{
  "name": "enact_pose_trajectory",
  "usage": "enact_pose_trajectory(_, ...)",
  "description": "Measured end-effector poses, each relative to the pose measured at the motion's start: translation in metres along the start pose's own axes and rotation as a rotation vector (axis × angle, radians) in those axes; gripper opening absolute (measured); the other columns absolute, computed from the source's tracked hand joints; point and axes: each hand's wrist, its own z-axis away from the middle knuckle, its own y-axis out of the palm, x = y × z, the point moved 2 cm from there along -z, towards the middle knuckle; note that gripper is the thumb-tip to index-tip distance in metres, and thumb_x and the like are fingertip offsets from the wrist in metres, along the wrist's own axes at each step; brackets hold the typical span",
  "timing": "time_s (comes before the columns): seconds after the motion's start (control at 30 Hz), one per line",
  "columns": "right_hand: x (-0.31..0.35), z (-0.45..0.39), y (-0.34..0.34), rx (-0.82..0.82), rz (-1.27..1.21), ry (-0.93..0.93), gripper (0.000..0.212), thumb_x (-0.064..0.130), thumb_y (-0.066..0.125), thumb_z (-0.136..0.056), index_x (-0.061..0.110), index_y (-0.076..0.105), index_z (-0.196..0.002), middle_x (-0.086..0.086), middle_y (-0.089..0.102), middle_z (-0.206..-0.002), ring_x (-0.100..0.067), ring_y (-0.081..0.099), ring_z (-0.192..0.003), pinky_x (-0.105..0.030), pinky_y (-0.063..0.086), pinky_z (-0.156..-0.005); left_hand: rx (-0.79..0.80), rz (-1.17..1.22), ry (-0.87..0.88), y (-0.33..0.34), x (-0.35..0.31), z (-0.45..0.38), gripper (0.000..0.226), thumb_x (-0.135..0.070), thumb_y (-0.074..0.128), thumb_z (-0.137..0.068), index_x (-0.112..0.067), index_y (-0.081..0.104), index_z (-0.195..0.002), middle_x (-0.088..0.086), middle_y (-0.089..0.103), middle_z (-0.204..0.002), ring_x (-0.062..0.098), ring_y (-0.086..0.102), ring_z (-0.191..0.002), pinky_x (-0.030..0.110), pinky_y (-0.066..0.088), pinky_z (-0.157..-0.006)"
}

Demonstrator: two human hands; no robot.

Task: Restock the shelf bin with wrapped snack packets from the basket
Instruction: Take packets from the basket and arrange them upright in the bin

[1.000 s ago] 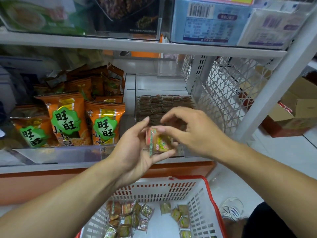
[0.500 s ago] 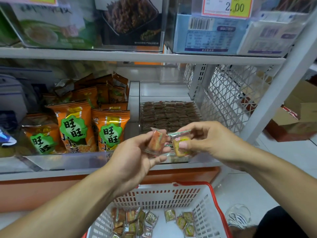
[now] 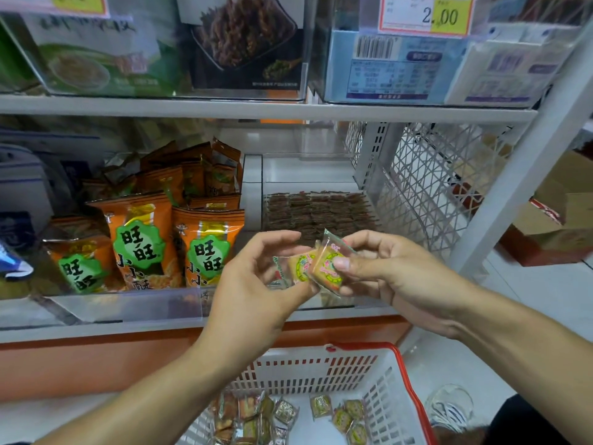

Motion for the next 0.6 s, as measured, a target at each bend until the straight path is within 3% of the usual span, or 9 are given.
enact_pose_trajectory(0.07,0.002,-0.001,-0.002,-0.042,0.054,-0.034,0.032,0.011,0.079,-0.072,0.008,0.065,-0.102,-0.011,0.075,-0.095,-0.021,0.073,-0.082,-0.028,0.061,-0.067,0.044,0.098,-0.056,-0.001,-0.001,-0.002,0.064,0.014,0.081,-0.075,-0.026,0.061,-0.123,-0.002,0.077,-0.113,0.017,0.074,-0.106,0.031,0.060,-0.091)
enact_pose_trajectory(0.17,0.006,-0.001,-0.006,-0.078,0.112,-0.095,0.034,0.008,0.079,-0.068,0.011,0.070,-0.101,-0.011,0.075,-0.097,-0.020,0.073,-0.086,-0.028,0.061,-0.070,0.060,0.234,-0.125,-0.004,-0.002,-0.005,0.063,0.013,0.079,-0.076,-0.022,0.060,-0.125,0.009,0.077,-0.112,0.024,0.075,-0.105,0.027,0.061,-0.085)
enact_pose_trajectory(0.33,0.015,0.005,-0.007,-0.004,0.294,-0.267,0.036,0.013,0.079,-0.072,0.022,0.076,-0.107,-0.008,0.077,-0.104,-0.018,0.073,-0.096,-0.028,0.059,-0.083,0.064,0.224,-0.136,-0.007,-0.002,-0.008,0.053,-0.028,0.087,-0.068,-0.015,0.065,-0.114,0.010,0.080,-0.101,0.022,0.077,-0.091,0.022,0.059,-0.074)
enact_pose_trajectory(0.43,0.015,0.007,-0.006,-0.002,0.515,-0.314,0.040,0.024,0.082,-0.073,0.028,0.075,-0.113,-0.004,0.077,-0.105,-0.026,0.073,-0.100,-0.041,0.057,-0.096,0.036,0.162,-0.124,-0.010,-0.001,-0.011,0.045,-0.047,0.089,-0.065,-0.017,0.075,-0.096,0.010,0.080,-0.092,0.017,0.076,-0.081,0.021,0.056,-0.070)
enact_pose_trajectory(0.53,0.007,0.005,-0.006,0.014,0.529,-0.292,0.040,0.023,0.084,-0.074,0.029,0.075,-0.113,-0.010,0.076,-0.105,-0.037,0.070,-0.102,-0.054,0.053,-0.097,0.086,0.041,-0.146,-0.011,0.004,-0.012,0.056,-0.073,0.079,-0.066,-0.024,0.082,-0.092,0.007,0.079,-0.093,0.024,0.072,-0.090,0.039,0.057,-0.086)
enact_pose_trajectory(0.6,0.004,0.003,-0.006,0.026,0.509,-0.276,0.042,0.024,0.085,-0.074,0.028,0.075,-0.115,-0.013,0.076,-0.106,-0.040,0.069,-0.103,-0.054,0.054,-0.096,0.204,0.055,-0.180,-0.010,0.004,-0.011,0.059,-0.075,0.075,-0.070,-0.027,0.082,-0.102,0.003,0.079,-0.106,0.025,0.070,-0.105,0.040,0.055,-0.092)
